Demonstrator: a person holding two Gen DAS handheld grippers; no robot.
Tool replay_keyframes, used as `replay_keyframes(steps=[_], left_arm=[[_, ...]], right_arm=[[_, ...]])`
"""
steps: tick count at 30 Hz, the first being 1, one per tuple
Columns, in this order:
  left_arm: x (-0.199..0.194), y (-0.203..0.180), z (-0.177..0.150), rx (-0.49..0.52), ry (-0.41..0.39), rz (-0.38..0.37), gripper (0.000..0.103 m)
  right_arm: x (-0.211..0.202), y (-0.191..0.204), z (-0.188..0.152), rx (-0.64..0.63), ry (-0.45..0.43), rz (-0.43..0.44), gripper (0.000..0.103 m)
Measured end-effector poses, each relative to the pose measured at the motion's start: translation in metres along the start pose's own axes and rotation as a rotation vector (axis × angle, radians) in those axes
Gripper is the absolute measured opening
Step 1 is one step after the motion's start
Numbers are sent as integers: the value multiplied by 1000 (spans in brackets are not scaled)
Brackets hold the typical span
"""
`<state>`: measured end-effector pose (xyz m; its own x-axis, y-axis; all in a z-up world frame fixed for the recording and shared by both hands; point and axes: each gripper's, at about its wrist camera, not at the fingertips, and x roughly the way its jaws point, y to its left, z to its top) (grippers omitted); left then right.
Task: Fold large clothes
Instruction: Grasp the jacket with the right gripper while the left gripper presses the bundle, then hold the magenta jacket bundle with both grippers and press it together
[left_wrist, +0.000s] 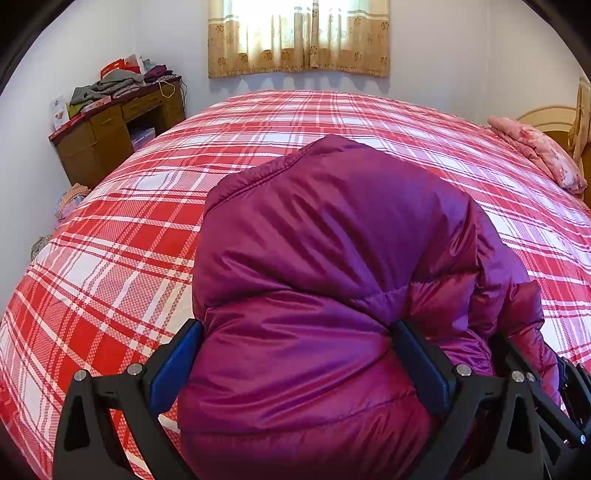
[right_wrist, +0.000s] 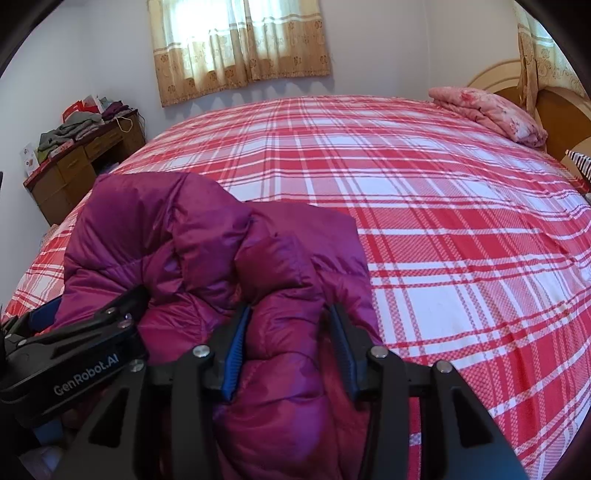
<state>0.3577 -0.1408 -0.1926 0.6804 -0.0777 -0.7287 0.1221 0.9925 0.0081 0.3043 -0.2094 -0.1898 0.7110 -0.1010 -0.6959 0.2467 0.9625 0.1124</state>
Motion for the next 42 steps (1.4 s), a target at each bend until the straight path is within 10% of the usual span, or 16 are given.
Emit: replay_keyframes(steps=[42], left_arm=[[10,-16,1,38,20,60,102]], right_arm=[[10,-7,-2,31,30,27,47]])
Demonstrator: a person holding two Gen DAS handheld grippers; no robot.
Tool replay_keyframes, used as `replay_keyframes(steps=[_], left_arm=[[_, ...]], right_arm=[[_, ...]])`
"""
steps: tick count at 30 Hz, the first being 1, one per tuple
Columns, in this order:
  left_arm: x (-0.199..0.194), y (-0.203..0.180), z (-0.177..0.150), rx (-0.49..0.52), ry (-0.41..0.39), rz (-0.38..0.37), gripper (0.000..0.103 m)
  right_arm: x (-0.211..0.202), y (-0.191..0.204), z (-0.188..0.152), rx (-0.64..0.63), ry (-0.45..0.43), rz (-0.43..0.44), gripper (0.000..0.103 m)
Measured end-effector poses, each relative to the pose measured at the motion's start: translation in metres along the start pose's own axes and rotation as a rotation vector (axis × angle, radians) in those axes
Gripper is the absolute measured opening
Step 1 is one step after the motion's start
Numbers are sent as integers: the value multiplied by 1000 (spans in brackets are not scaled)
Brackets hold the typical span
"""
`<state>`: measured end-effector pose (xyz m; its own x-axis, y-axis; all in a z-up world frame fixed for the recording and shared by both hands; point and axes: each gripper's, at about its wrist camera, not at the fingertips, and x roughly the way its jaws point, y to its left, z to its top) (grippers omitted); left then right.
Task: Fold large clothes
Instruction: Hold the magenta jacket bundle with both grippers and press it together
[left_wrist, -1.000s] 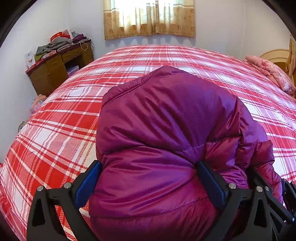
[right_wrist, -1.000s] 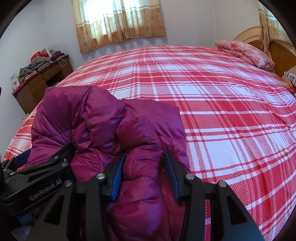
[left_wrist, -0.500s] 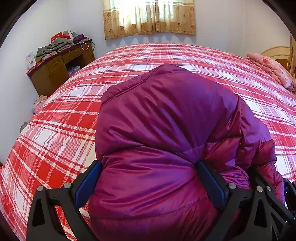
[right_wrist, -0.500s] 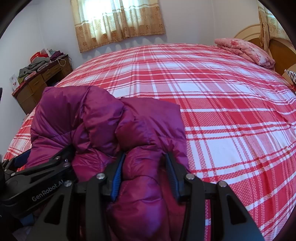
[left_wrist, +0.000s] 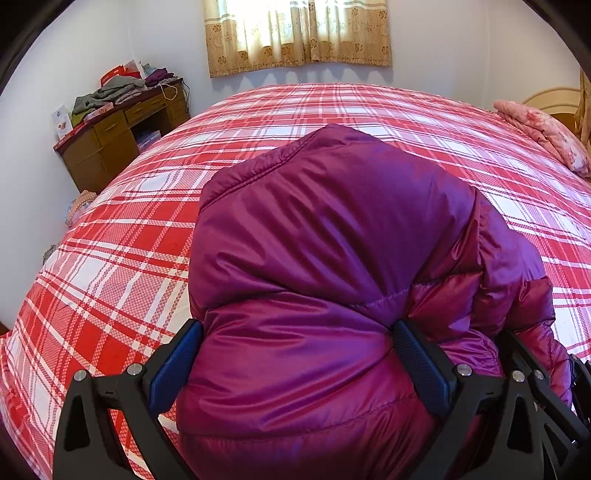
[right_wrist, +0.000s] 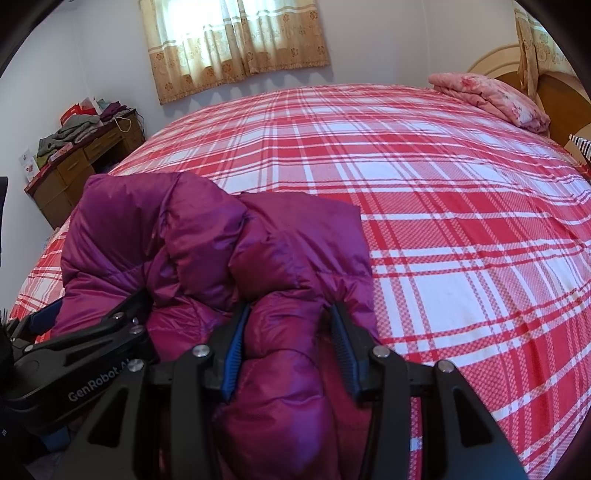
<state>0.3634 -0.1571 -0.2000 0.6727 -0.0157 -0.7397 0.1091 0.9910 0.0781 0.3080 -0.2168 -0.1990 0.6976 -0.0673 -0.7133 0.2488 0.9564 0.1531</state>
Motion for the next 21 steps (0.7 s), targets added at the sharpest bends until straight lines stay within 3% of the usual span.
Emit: replay_keyframes(steps=[21], left_arm=[[1,-1,0,4,0,6,102]], right_arm=[[1,1,-1,6,2,8,48]])
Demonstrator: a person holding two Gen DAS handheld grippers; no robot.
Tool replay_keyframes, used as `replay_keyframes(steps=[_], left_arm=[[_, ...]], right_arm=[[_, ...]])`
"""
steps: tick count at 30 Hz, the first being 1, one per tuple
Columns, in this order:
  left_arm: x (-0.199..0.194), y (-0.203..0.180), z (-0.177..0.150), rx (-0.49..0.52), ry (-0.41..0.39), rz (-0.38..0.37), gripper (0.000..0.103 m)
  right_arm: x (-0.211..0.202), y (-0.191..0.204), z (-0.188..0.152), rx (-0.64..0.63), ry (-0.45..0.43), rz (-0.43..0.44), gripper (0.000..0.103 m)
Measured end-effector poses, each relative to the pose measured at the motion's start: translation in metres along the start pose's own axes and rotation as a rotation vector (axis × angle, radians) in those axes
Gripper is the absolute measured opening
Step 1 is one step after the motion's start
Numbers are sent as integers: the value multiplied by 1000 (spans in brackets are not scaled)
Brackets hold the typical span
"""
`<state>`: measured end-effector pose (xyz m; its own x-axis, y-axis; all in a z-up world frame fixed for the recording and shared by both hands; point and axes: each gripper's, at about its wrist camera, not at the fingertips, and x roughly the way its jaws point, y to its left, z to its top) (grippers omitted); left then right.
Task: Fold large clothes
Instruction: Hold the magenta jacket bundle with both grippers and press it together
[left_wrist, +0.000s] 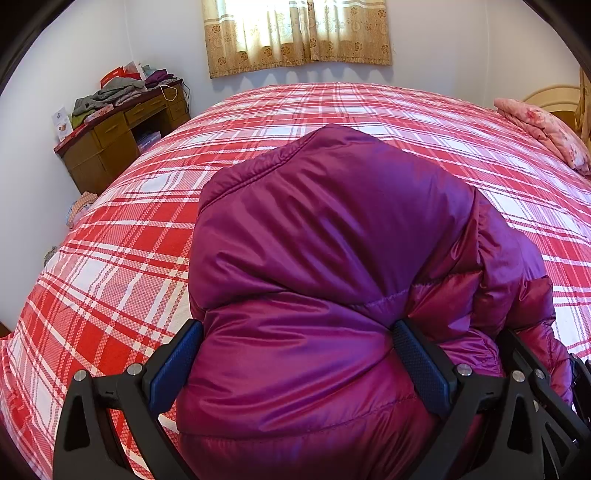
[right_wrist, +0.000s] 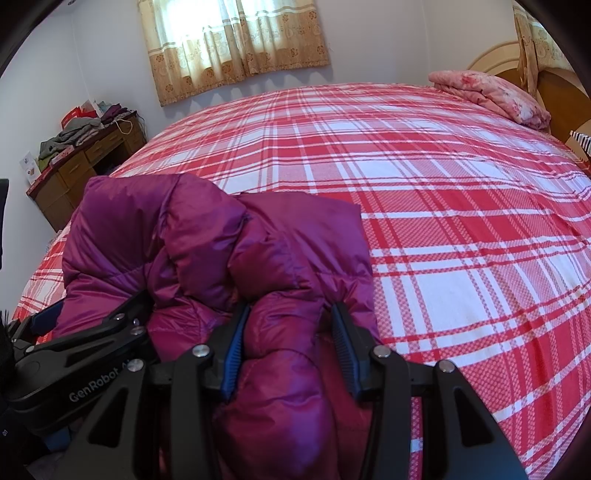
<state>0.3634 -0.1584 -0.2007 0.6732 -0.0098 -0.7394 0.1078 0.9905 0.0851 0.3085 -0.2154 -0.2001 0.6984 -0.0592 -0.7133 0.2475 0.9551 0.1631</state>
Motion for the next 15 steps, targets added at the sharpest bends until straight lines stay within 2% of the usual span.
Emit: replay_keyframes(steps=[15], left_arm=[[5,-7,3,10,13,11,102]], right_arm=[[4,-4,2,22,16,24,49]])
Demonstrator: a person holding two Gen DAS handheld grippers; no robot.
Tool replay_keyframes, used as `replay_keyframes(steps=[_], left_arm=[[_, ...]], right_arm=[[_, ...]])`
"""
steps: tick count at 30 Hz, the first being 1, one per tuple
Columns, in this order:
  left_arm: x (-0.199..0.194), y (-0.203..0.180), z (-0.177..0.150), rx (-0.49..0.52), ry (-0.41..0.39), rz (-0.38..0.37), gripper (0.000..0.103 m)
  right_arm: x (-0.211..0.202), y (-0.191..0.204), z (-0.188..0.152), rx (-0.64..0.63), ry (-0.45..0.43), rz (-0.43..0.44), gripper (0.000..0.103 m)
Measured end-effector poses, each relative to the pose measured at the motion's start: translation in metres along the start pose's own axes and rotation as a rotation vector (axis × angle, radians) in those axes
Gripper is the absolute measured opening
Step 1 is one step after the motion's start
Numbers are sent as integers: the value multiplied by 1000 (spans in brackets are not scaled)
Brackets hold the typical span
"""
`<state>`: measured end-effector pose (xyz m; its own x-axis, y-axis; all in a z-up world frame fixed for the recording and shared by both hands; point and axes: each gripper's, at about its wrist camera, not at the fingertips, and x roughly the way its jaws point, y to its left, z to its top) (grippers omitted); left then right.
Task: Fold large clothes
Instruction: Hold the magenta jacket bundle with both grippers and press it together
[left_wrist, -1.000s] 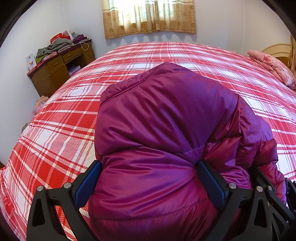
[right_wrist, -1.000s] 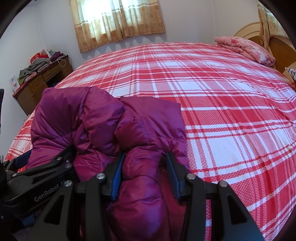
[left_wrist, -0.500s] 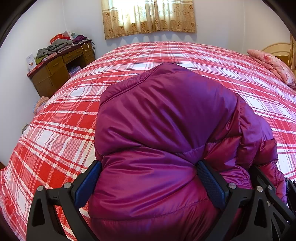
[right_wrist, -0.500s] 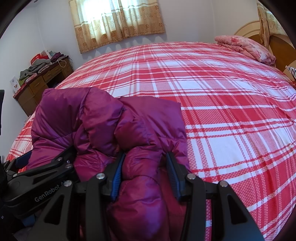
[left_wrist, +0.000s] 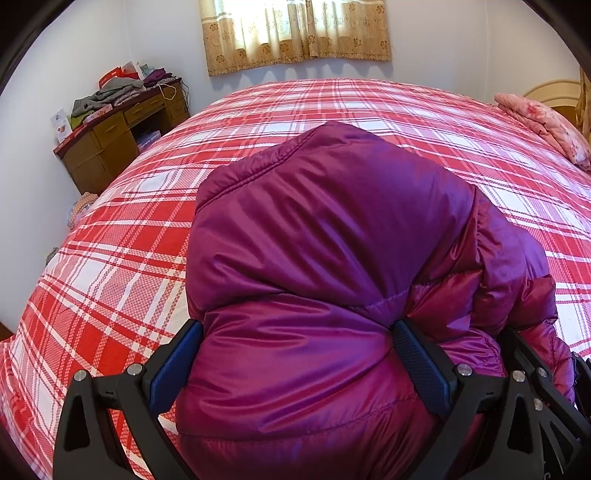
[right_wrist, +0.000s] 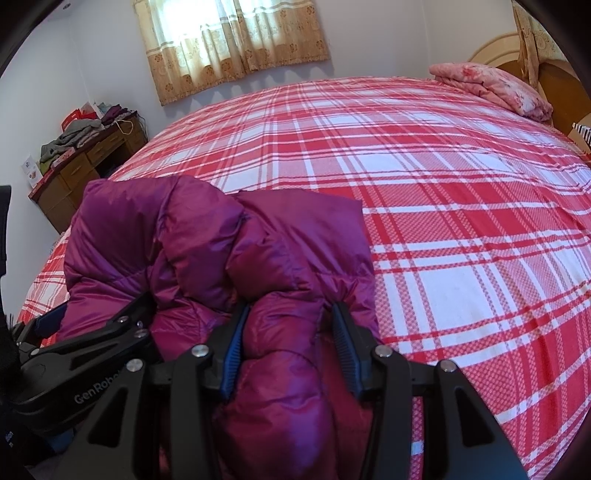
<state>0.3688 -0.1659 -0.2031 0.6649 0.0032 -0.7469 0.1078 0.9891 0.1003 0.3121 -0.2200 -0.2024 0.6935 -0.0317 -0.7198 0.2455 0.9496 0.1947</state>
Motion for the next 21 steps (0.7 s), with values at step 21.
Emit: replay_keyframes(steps=[21], left_arm=[[-61,73,-22,-2,3,-289,102]], right_arm=[[-35,-37,-7,74,-19,132,81]])
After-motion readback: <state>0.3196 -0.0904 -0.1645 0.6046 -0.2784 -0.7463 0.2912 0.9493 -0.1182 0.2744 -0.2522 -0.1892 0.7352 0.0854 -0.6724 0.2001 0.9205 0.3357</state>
